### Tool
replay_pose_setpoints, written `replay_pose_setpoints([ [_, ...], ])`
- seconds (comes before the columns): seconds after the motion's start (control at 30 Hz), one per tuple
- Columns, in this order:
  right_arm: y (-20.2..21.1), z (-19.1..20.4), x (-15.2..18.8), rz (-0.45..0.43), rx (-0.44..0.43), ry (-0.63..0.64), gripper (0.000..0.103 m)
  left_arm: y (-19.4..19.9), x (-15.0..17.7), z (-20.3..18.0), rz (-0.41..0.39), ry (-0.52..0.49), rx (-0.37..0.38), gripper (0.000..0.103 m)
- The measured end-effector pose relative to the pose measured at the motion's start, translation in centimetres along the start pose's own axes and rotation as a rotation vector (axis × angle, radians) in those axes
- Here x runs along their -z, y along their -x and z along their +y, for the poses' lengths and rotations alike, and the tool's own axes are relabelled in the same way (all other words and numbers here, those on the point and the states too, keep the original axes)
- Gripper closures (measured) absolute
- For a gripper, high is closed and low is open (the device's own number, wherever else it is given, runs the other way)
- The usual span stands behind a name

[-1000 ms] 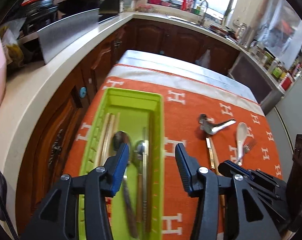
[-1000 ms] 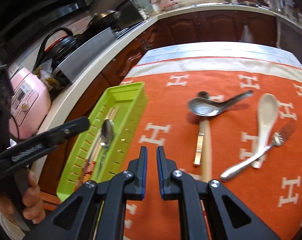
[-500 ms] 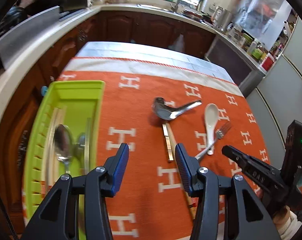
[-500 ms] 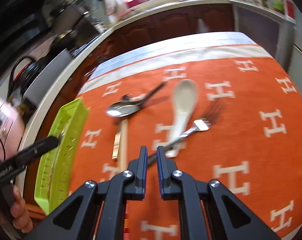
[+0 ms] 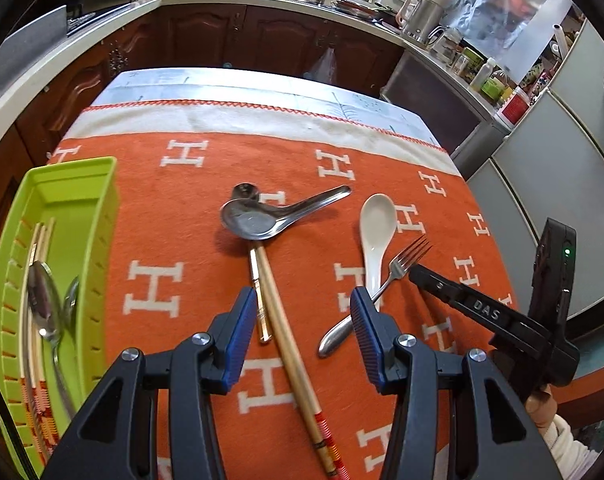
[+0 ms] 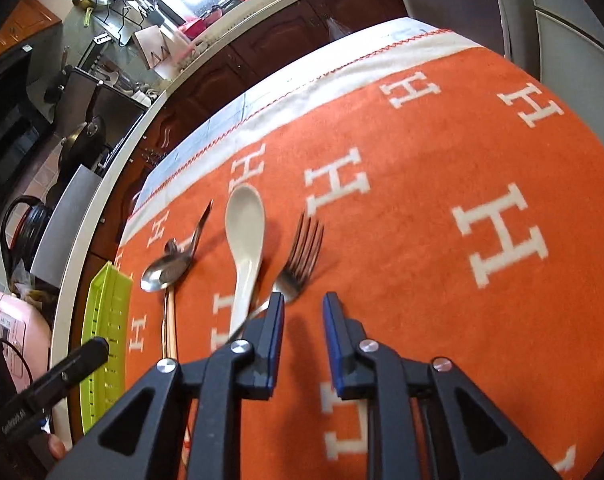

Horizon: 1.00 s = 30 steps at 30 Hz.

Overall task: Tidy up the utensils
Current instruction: 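Grasp the white ceramic spoon with the left tool while the right tool grasps the fork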

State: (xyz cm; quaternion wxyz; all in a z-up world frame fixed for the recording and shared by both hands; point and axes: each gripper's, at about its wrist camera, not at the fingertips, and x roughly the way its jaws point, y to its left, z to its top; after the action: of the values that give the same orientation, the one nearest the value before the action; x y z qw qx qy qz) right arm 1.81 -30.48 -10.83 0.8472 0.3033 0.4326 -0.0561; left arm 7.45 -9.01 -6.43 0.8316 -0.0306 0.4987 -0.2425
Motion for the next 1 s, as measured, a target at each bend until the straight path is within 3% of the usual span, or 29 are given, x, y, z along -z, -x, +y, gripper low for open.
replay_pose_setpoints([
  [0.3,-1.2,0.3,-1.1,-0.068,0.006,0.013,0.084,-3.7,-2.2,-1.4,0.054,0.023,0.128,0.057],
  [0.4,-1.5,0.7,-1.1,-0.083,0.038,0.046,0.093,-5.6,-2.9,-1.8,0.073,0.04,0.152,0.057],
  [0.57,-1.0,0.0,-1.4,-0.089,-0.019,0.037,0.1,-8.1,-4.0,-2.5,0.113,0.064,0.177,0.057],
  [0.67,0.1,-0.5,-1.8,-0.113,-0.053,0.034,0.101,-9.3,-5.0,-3.1,0.114,0.056,0.166,0.057],
  [1.0,3.4,-2.5,-2.6,-0.165,-0.036,0.073,0.102,-12.5,-5.9,-4.5,0.15,0.046,0.138,0.057],
])
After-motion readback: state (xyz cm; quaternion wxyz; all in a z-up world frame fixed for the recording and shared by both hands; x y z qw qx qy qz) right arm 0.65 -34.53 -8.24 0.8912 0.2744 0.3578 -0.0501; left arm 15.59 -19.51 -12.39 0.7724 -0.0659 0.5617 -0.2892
